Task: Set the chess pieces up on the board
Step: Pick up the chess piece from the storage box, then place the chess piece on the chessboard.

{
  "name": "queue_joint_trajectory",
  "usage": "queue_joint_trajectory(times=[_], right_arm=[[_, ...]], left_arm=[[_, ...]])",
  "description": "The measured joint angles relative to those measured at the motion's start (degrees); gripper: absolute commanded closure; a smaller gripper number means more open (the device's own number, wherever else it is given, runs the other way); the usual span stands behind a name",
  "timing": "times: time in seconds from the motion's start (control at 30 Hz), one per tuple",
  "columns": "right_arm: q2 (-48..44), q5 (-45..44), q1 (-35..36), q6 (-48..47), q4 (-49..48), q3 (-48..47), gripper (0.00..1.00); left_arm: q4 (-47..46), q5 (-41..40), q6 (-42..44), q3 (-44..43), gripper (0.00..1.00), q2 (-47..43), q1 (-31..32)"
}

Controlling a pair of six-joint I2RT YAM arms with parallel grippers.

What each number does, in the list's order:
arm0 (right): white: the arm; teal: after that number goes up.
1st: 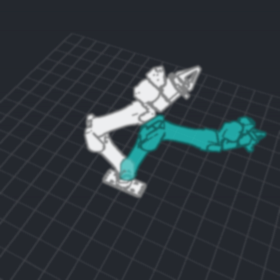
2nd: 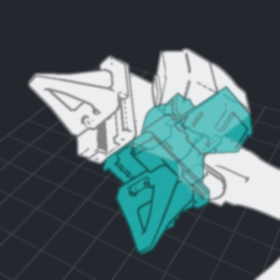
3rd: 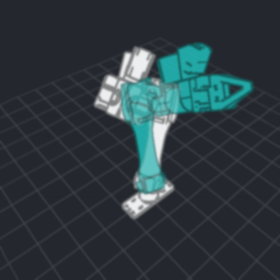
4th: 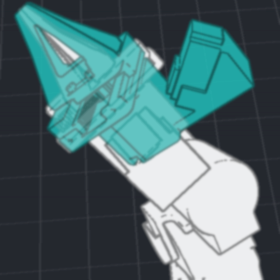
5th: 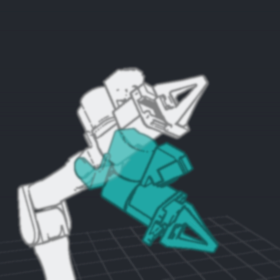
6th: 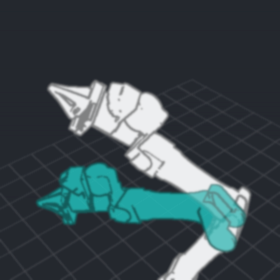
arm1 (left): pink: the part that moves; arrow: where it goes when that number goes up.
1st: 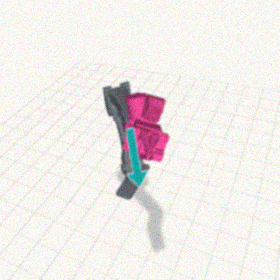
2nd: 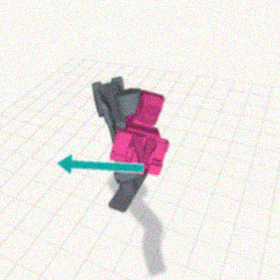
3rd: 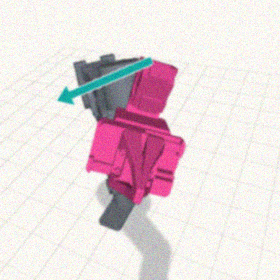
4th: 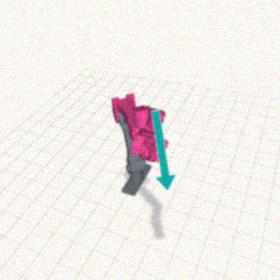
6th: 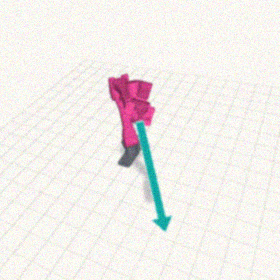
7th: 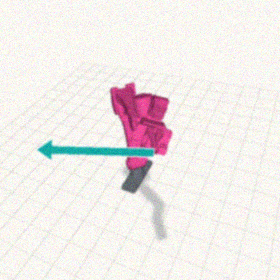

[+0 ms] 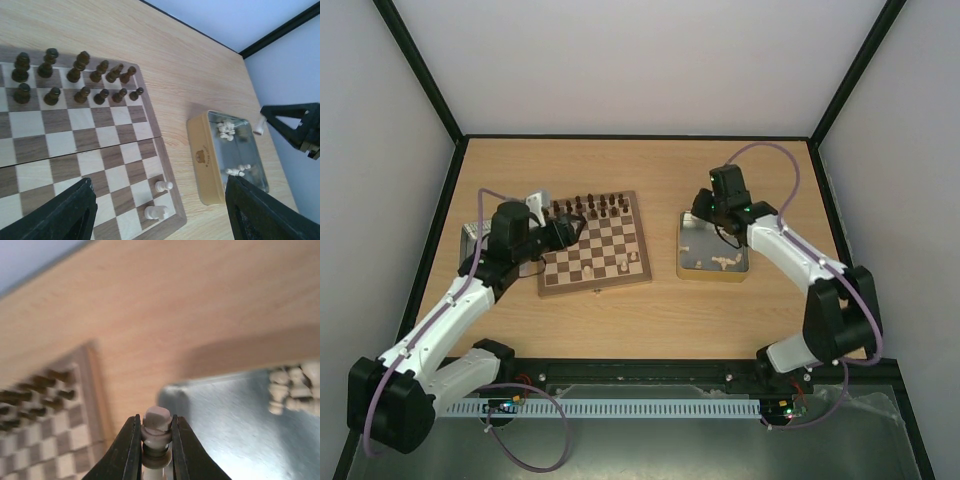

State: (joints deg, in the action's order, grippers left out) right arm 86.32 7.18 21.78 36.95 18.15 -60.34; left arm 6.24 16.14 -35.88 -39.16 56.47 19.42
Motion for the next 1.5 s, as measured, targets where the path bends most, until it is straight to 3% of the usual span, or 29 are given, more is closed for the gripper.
queue_joint_trajectory(times=[0.23,0.4,0.67,0.9,1.0,1.23,1.33,1.5], right_arm=[[-7.1,2.3,2.8,2.7,-8.5,3.0,0.89],[-9.7,8.5,7.4,9.2,-15.6,7.3,0.88],[-10.9,19.3,12.8,20.4,-30.0,10.8,0.86],[-11.1,24.8,14.8,22.7,-36.0,11.9,0.86],[-11.2,25.8,15.3,22.7,-36.5,12.1,0.87],[-11.2,27.5,15.6,22.5,-36.6,12.1,0.87],[-11.1,28.1,15.7,22.4,-36.6,12.1,0.87],[-11.1,28.8,15.7,21.9,-36.6,12.3,0.87]], left_arm=[[-4.1,3.5,-3.0,0.9,0.28,0.0,2.0],[-9.2,8.6,-5.6,2.7,0.29,2.1,5.1],[-19.1,19.3,-9.8,2.8,0.22,10.0,9.3],[-27.2,24.2,-13.3,2.6,0.26,13.4,10.3],[-29.6,24.8,-14.5,2.6,0.32,13.9,10.3],[-32.4,25.0,-15.0,1.9,0.61,14.1,10.3],[-32.9,24.8,-14.7,1.3,0.65,14.4,10.3],[-33.3,25.0,-13.9,1.1,0.83,14.5,10.4]])
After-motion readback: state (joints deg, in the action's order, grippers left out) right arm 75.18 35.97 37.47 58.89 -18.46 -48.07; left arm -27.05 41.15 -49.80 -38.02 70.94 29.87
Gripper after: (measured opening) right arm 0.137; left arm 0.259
